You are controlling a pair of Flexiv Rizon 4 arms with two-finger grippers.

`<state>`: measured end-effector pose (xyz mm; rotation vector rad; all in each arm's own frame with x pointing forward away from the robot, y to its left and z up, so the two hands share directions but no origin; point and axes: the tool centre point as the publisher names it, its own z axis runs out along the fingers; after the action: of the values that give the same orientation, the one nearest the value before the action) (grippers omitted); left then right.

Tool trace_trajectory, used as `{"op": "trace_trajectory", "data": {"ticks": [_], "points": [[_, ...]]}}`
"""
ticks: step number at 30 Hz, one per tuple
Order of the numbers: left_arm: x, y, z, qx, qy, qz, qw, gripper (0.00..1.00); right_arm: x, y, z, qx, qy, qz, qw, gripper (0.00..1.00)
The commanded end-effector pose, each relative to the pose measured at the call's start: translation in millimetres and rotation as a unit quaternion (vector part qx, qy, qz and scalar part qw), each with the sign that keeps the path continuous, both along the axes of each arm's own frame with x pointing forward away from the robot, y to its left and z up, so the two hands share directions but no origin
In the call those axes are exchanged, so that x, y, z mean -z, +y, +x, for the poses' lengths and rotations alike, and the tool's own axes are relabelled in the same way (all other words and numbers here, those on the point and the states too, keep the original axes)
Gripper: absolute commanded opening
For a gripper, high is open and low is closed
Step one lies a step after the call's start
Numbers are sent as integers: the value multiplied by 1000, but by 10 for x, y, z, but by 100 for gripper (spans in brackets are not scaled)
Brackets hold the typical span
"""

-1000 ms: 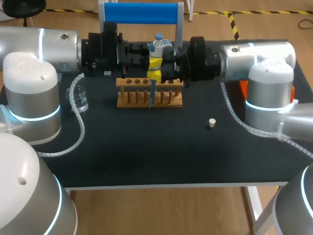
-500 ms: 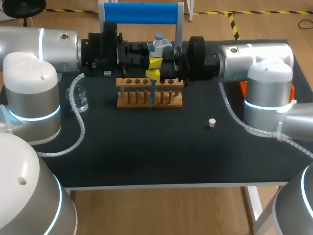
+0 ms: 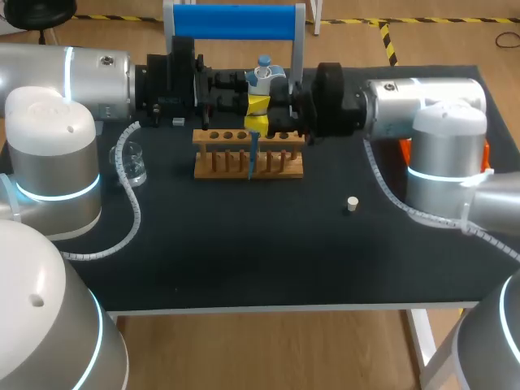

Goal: Invert the test tube, pick up the pipette, mount the tip to pipette, aspirate from beaker and dispense into the tube, eject the tip, return the pipette, and cap with the stopper.

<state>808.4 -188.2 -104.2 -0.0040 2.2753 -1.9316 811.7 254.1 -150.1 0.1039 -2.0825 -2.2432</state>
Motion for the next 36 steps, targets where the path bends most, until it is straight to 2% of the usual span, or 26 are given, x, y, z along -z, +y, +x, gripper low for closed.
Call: {"op": "trace_trajectory", "data": {"ticks": [1,10,13,17,23,24,25,36], "points": [[1,-8,3,0,-1,-1,1000,0,-16,18,13,-3,-2,-5,1000,44],[1,-8,3,0,-1,-1,1000,0,-23,16,18,-1,-8,-11,1000,39],[1,-8,3,0,-1,-1,1000,0,-30,22,20,-2,-12,-15,1000,27],[1,-8,3,0,-1,-1,1000,0,-33,34,17,-6,-15,-20,1000,0],[1,-8,3,0,-1,-1,1000,0,-35,33,13,-10,-18,-21,1000,0],[1,-8,3,0,-1,-1,1000,45,-34,24,14,-11,-19,-22,1000,0],[1,-8,3,0,-1,-1,1000,100,-31,8,17,-11,-19,-23,999,0],[1,-8,3,0,-1,-1,1000,100,-42,-419,65,7,-39,-43,998,0]]}}
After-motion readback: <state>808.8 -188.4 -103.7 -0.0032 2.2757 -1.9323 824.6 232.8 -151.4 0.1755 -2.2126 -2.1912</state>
